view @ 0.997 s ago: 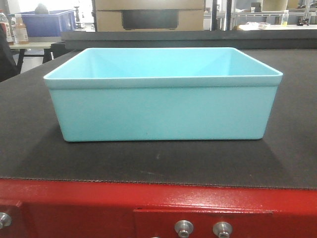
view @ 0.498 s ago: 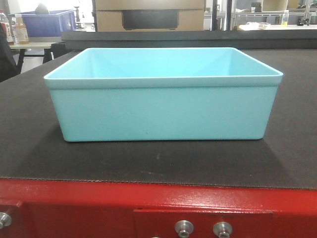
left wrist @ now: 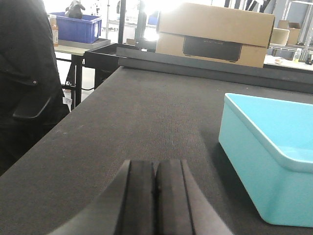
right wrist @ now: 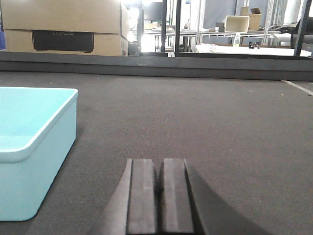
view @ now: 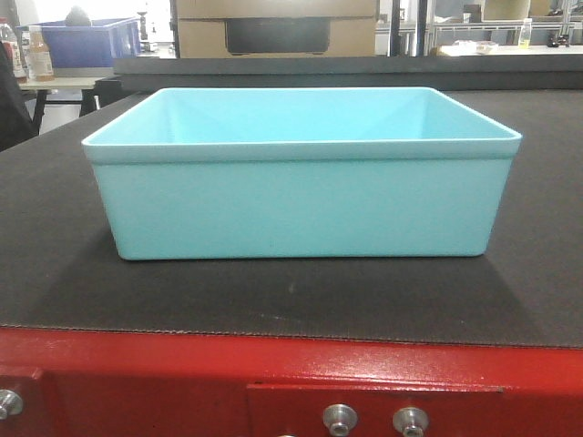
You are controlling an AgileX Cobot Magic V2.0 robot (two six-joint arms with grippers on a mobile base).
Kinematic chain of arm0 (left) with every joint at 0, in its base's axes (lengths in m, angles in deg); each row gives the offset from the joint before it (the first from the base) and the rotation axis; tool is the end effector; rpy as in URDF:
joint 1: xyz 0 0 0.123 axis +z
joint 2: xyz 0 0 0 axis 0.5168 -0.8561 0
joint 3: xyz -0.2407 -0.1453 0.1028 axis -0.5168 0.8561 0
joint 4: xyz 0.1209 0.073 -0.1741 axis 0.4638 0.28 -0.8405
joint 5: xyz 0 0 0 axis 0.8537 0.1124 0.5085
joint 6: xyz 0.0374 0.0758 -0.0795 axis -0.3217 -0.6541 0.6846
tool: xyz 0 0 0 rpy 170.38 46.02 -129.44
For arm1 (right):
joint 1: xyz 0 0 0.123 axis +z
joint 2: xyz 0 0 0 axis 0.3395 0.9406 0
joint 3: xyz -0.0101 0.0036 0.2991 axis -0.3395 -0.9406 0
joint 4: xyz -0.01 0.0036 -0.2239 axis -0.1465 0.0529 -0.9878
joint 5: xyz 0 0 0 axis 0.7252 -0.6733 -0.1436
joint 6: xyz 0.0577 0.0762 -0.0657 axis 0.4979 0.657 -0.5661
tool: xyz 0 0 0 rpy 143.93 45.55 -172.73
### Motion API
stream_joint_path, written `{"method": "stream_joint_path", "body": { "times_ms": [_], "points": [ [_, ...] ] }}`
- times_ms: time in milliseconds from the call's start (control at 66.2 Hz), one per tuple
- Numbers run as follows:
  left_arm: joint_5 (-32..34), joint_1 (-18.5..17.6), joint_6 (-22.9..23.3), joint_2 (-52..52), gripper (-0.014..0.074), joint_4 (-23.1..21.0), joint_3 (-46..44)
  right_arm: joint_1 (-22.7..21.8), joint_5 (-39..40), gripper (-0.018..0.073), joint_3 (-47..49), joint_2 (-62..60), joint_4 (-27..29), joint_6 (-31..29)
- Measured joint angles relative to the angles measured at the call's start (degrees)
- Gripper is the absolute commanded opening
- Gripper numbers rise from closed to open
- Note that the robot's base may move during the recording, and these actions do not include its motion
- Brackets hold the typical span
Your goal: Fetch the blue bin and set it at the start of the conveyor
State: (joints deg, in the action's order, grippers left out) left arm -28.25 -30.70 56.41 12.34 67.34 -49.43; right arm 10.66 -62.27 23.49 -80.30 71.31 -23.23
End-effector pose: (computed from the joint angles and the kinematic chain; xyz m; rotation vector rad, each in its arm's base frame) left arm 0.0396 0.0000 0.2076 -0.0779 1.5497 -0.0720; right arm 0.0389 -0.0058 0.2082 0.1317 1.5458 -0.1119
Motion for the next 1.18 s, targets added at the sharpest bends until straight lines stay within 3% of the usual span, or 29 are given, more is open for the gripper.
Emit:
{"method": "stream_joint_path", "body": {
  "times_ms": [1178],
  "points": [
    [0.00, 0.00, 0.00, 0.00, -0.0111, 0.00, 0.00, 0.00, 0.11, -0.0162, -0.06, 0.00, 0.00, -0.01]
  ]
}}
